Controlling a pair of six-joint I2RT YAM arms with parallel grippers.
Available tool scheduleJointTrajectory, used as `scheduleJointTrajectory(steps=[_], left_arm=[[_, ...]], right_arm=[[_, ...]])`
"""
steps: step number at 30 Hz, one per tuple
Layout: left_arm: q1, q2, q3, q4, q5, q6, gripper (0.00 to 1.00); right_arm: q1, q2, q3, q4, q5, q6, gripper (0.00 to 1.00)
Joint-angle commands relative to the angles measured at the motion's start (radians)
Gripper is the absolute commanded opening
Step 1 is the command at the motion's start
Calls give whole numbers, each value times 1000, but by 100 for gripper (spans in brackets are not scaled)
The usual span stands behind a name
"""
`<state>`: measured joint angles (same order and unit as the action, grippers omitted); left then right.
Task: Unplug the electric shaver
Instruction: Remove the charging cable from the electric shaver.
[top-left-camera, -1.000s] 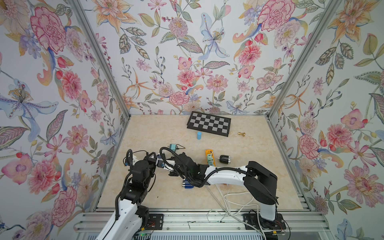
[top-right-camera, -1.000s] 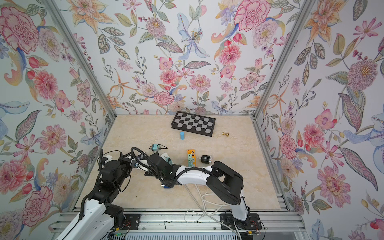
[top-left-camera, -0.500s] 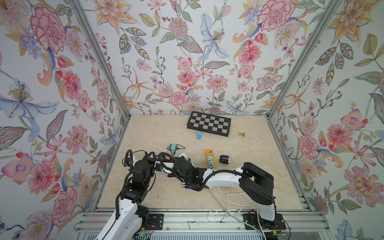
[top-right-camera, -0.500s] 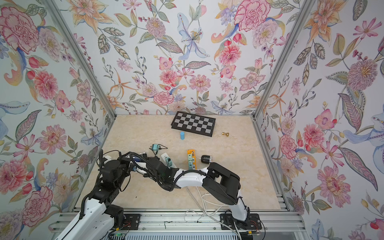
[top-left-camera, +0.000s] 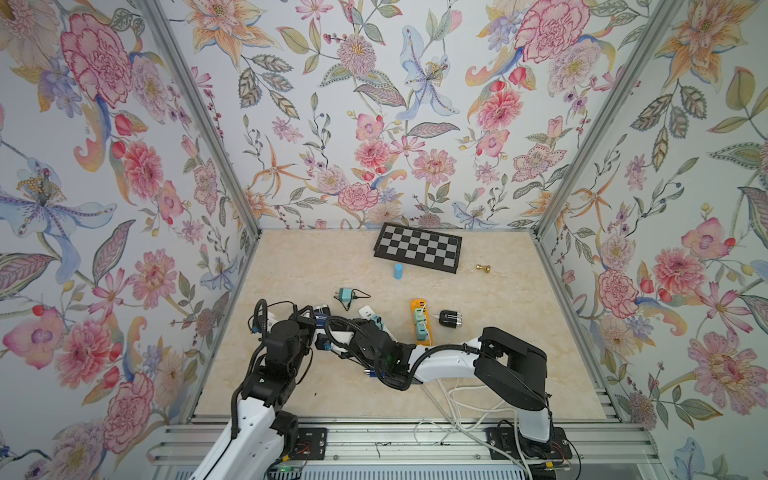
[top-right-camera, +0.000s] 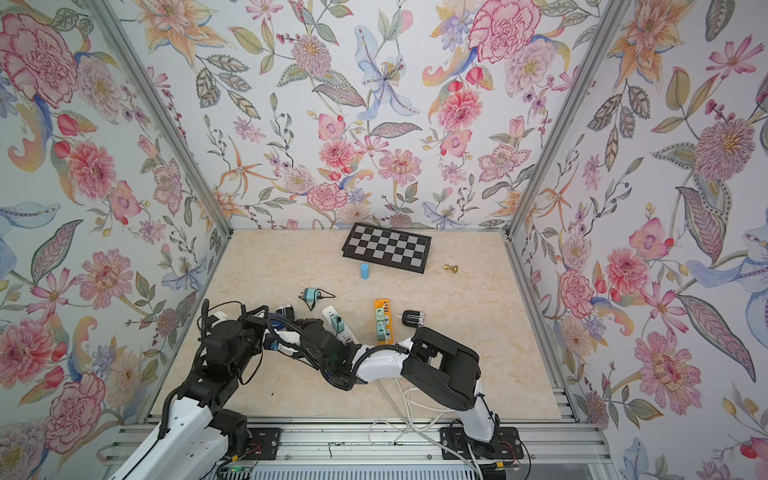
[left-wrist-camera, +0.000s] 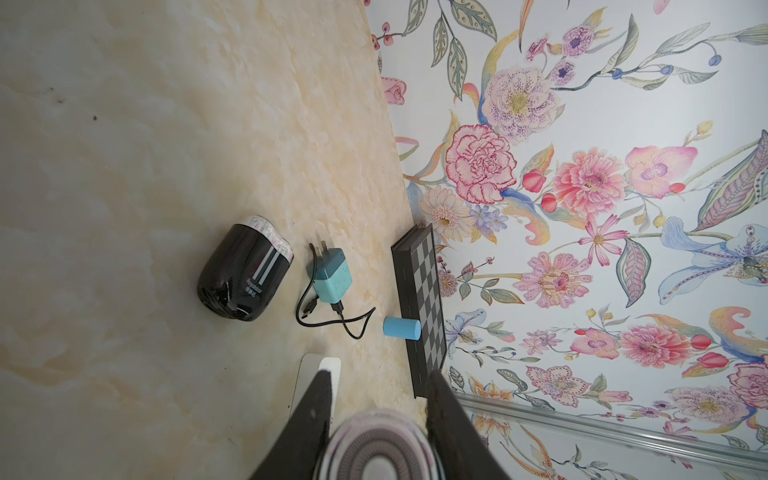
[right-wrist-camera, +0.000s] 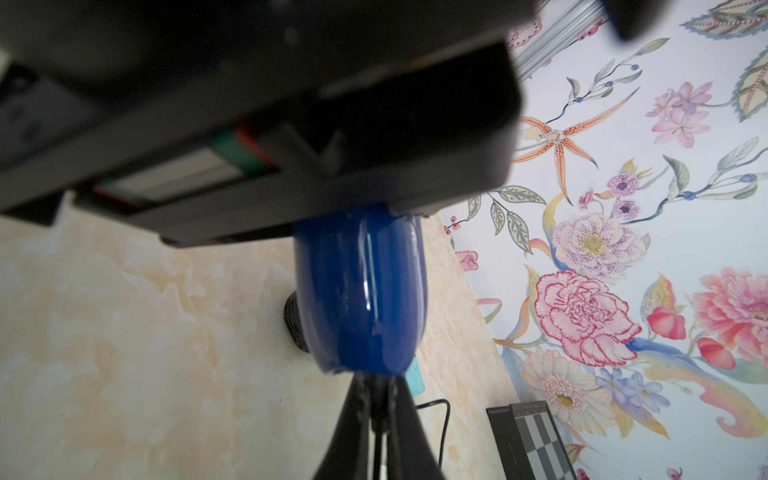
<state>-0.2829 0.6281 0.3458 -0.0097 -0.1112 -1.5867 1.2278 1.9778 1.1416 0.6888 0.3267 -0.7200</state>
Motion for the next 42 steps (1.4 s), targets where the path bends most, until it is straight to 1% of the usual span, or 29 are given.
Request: scheduleJointTrajectory(steps=[1, 6, 8, 10, 12, 16, 19, 23, 26, 31, 34, 39, 42], left_arm=[[-4, -26, 22, -29, -54, 8, 0], [-4, -8, 25, -24, -42, 5, 0], [-4, 12, 27, -20, -41, 9, 0], [-5, 27, 20, -10, -44, 10, 0], [-4, 41, 12, 3, -43, 7, 0], [-5, 73, 6, 27, -14, 4, 0], [-4, 69, 7, 34, -8, 2, 0], [-5, 49, 14, 24, -9, -4, 0], [-4, 47, 18, 21, -8, -7, 0], [-4, 81, 8, 54, -9, -9, 0], [-5, 98, 3, 66, -10, -8, 0], [-4, 115, -28, 113, 6, -23, 0], [-5, 133, -28, 144, 31, -23, 0]], right_arm=[[-19, -75, -35, 0, 51, 53, 0], [-59, -43, -62, 6, 63, 74, 0], [-47, -69, -72, 17, 46, 50, 0], [-25, -102, -100, 70, 26, 18, 0], [-2, -123, -109, 88, 27, -5, 0], [10, -134, -101, 80, 23, 2, 0], [-19, -102, -100, 85, 28, 15, 0], [-95, -50, -135, 163, 0, 72, 0], [-115, -31, -130, 181, -7, 65, 0], [-74, -48, -120, 159, 8, -17, 0], [-32, -76, -104, 102, 63, -83, 0], [-1, -123, -91, 37, 101, -81, 0], [0, -95, -91, 75, 109, -94, 0]])
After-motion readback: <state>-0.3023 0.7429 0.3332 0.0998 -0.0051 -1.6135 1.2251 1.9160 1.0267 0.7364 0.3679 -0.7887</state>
